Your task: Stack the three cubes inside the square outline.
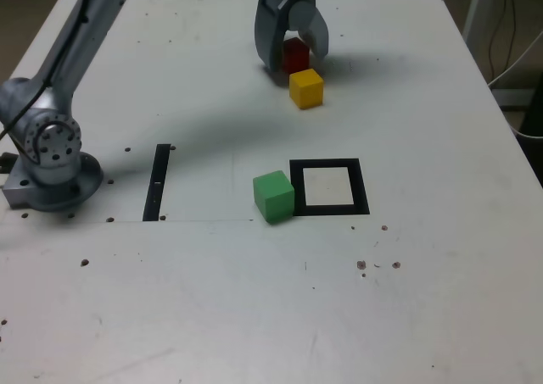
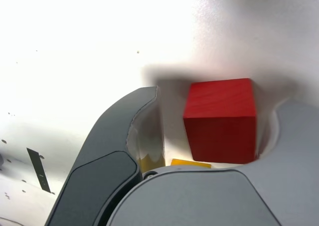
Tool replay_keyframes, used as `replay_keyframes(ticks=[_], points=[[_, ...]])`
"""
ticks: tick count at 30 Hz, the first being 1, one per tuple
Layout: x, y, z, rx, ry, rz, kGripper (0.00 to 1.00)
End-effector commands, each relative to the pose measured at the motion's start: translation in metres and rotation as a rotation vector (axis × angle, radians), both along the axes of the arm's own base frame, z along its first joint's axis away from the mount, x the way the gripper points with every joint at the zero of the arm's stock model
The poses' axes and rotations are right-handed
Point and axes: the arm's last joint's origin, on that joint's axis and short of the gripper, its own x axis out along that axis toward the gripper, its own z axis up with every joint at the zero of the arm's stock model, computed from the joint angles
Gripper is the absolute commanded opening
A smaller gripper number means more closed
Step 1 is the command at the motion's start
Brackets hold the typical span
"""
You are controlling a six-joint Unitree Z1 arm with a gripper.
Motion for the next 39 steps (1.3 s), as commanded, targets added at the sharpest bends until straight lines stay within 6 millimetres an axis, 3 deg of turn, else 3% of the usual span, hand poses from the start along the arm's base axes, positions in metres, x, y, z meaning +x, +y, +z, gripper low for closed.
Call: replay_keyframes(ticks=[1, 8, 20, 31, 39], points=[[0.000, 0.002, 0.001, 0.007, -0.001, -0.002, 0.45], [0.000, 0.002, 0.001, 0.010, -0.001, -0.009, 0.36], [0.000, 0.001, 0.003, 0.015, 0.001, -0.014, 0.35], [-0.006, -0.006, 0.027, 0.053, -0.010, -0.033, 0.35], [-0.006, -0.026, 0.051, 0.063, -0.030, -0.071, 0.35]])
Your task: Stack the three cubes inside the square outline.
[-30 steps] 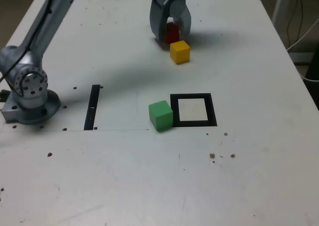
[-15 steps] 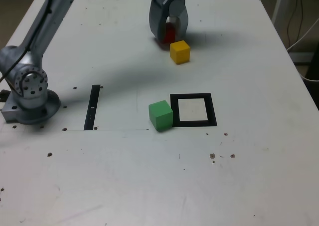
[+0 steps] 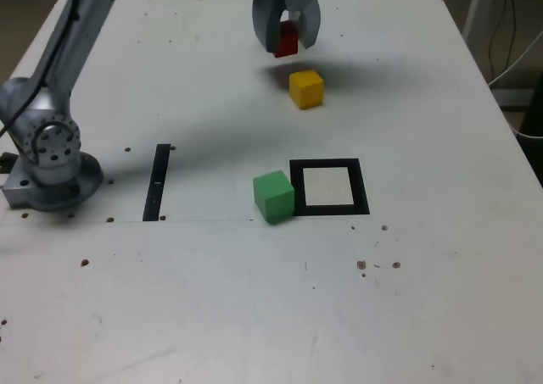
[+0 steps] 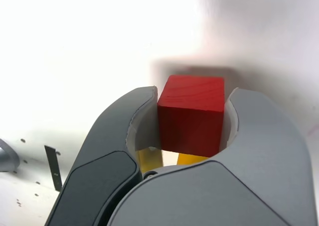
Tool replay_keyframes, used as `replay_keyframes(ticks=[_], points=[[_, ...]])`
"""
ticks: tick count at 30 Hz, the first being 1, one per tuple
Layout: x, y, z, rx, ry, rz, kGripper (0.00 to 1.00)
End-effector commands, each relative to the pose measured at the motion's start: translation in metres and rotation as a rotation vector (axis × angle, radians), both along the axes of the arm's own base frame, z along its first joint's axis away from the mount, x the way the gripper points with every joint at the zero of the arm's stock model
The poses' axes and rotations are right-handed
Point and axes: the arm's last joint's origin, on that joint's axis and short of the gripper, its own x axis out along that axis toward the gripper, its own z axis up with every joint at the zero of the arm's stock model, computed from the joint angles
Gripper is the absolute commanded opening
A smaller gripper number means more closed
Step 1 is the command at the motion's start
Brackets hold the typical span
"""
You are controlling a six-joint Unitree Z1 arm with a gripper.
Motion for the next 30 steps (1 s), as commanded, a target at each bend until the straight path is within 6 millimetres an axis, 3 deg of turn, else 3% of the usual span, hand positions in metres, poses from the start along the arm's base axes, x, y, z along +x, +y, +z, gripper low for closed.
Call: replay_keyframes(ticks=[1, 8, 16, 30], points=[[-0.001, -0.011, 0.012, 0.005, -0.009, -0.018, 0.35], [0.003, -0.047, 0.035, 0.022, -0.035, -0.073, 0.35], [0.004, -0.101, 0.055, 0.019, -0.053, -0.126, 0.35], [0.013, -0.198, 0.059, -0.013, -0.043, -0.226, 0.35]])
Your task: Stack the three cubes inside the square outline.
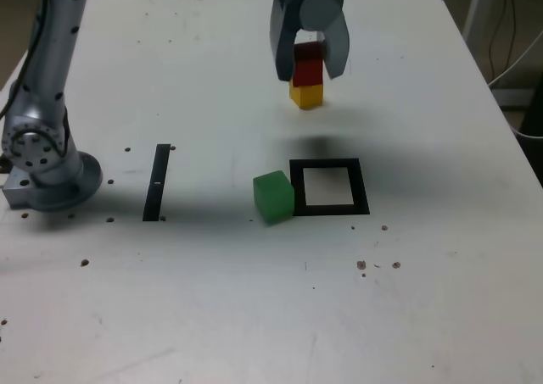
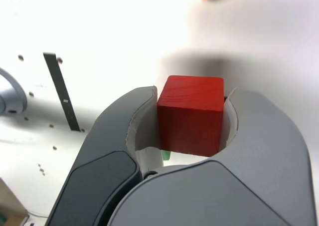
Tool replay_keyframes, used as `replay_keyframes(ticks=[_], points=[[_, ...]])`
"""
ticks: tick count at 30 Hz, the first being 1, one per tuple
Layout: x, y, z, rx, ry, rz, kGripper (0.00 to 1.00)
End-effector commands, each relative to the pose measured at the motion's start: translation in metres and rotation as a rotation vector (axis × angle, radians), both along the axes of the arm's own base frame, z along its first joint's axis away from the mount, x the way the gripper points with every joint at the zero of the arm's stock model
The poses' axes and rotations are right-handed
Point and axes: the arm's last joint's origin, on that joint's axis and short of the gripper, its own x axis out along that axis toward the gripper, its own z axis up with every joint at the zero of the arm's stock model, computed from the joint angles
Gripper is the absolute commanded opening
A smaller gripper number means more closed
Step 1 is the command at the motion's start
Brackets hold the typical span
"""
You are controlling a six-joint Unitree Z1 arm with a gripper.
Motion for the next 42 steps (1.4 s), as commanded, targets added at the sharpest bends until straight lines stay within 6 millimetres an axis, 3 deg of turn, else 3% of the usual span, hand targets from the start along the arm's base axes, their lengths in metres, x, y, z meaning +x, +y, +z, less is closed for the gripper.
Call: replay_keyframes(ticks=[1, 9, 17, 42], points=[[-0.001, -0.014, 0.001, -0.004, 0.003, -0.016, 0.35], [0.003, -0.050, -0.007, -0.016, 0.019, -0.057, 0.35], [0.006, -0.073, -0.023, -0.032, 0.009, -0.090, 0.35], [0.026, -0.086, -0.074, -0.088, -0.004, -0.122, 0.35]])
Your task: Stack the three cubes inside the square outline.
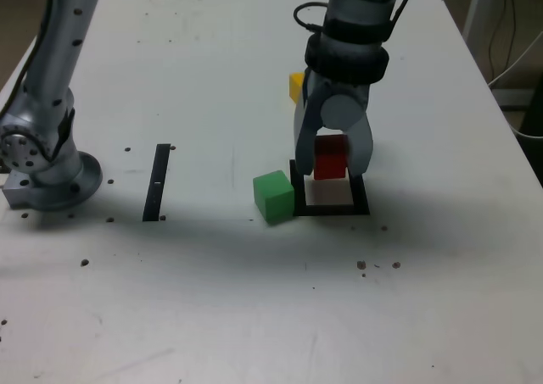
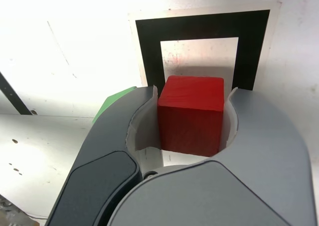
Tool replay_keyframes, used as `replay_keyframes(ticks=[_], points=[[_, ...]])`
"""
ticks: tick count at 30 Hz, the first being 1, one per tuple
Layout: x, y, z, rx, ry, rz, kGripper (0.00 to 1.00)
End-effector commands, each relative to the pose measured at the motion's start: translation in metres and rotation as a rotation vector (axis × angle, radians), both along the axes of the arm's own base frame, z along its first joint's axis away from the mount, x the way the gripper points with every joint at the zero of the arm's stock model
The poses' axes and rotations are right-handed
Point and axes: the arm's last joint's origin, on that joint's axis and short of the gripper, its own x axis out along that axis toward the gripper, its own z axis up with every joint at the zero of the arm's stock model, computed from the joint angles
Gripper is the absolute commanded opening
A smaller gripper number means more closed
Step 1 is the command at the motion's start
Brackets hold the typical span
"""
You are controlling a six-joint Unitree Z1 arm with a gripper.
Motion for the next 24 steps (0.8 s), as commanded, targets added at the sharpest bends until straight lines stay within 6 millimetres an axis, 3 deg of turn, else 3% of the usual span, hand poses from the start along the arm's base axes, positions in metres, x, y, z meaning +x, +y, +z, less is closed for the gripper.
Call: replay_keyframes(ticks=[1, 21, 23, 24], points=[[0.002, -0.001, -0.006, -0.003, 0.010, -0.002, 0.35], [0.002, 0.000, -0.026, -0.023, 0.021, -0.005, 0.36], [0.002, 0.001, -0.027, -0.027, 0.021, -0.008, 0.41], [0.002, 0.001, -0.028, -0.030, 0.020, -0.012, 0.49]])
